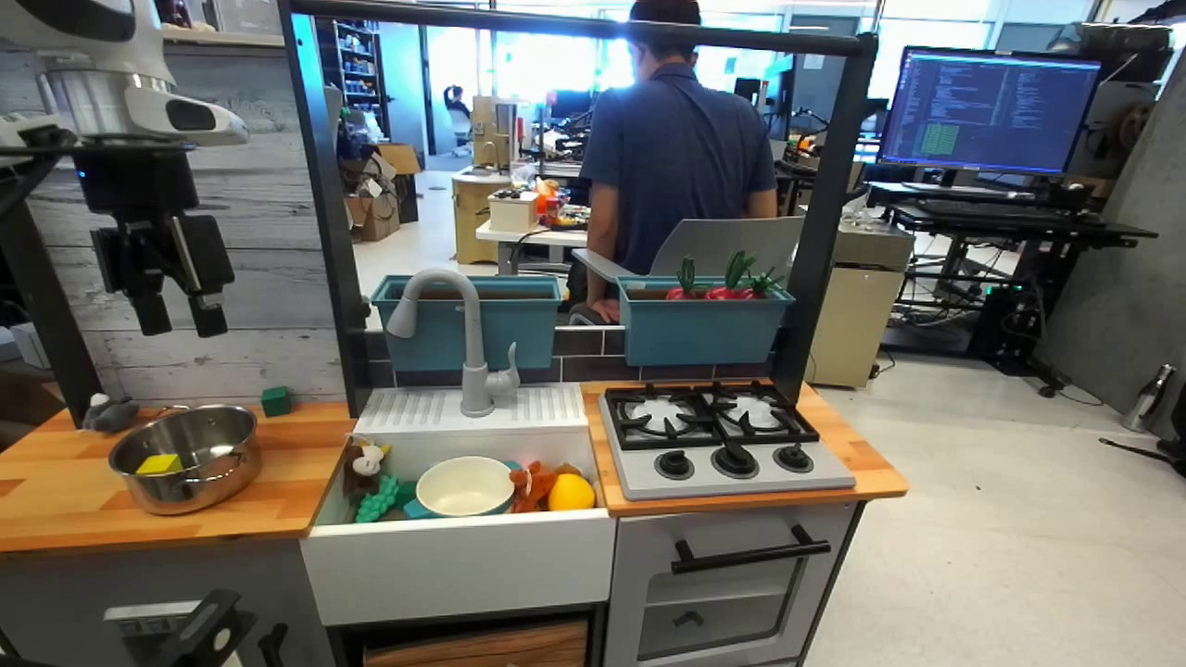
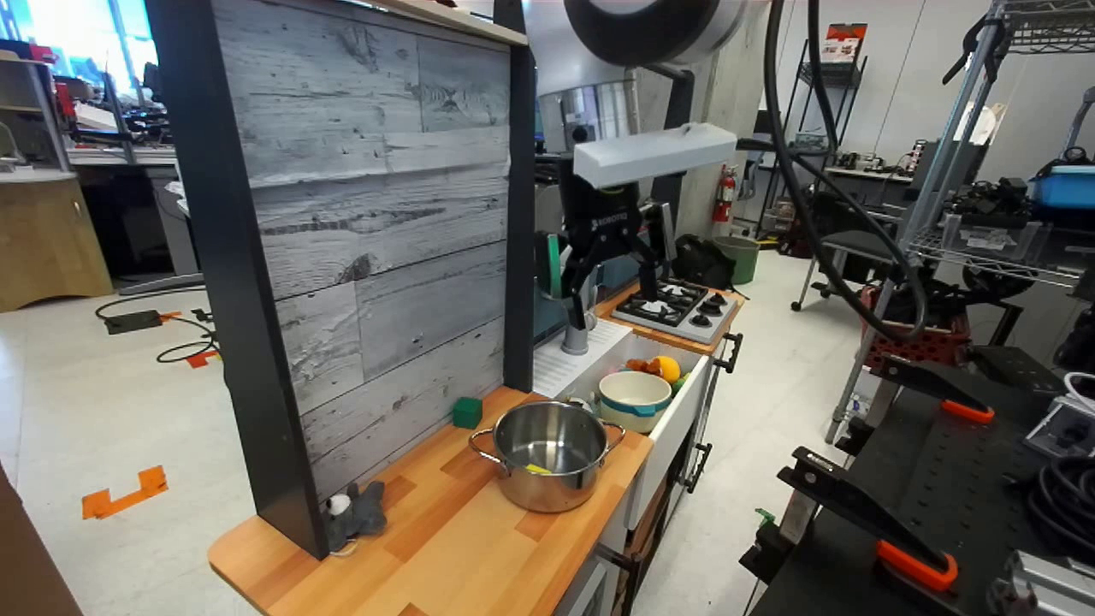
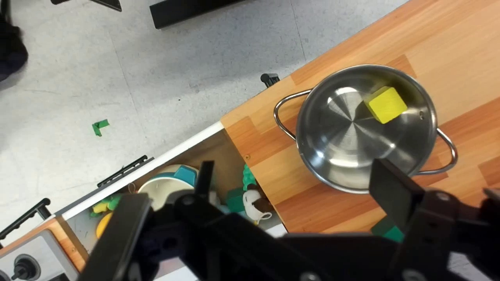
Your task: Move the silver pot to the right
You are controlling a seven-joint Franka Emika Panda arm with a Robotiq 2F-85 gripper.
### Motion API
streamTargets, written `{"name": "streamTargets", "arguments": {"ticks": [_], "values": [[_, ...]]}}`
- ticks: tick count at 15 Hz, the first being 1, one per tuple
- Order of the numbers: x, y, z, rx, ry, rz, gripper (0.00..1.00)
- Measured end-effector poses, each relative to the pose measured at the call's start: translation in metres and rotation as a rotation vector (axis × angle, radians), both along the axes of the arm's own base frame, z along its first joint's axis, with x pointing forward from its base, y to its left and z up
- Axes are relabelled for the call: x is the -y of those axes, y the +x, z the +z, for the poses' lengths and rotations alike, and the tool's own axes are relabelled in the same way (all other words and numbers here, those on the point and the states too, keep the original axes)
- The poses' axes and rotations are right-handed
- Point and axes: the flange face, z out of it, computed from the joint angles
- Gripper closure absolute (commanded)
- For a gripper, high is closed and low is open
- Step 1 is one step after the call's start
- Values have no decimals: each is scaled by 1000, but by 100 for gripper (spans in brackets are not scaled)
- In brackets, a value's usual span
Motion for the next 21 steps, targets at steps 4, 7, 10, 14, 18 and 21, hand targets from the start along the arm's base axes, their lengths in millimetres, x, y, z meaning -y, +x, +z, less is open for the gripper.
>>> {"name": "streamTargets", "arguments": {"ticks": [4,7,10,14,18,21], "values": [[4,5,-20,-7,-17,-59,0],[-1,13,-27,43,19,-130,0],[-10,25,-30,171,89,-228,0],[-17,32,-45,264,101,-334,0],[-16,26,-71,215,57,-389,0],[-11,22,-86,156,16,-429,0]]}}
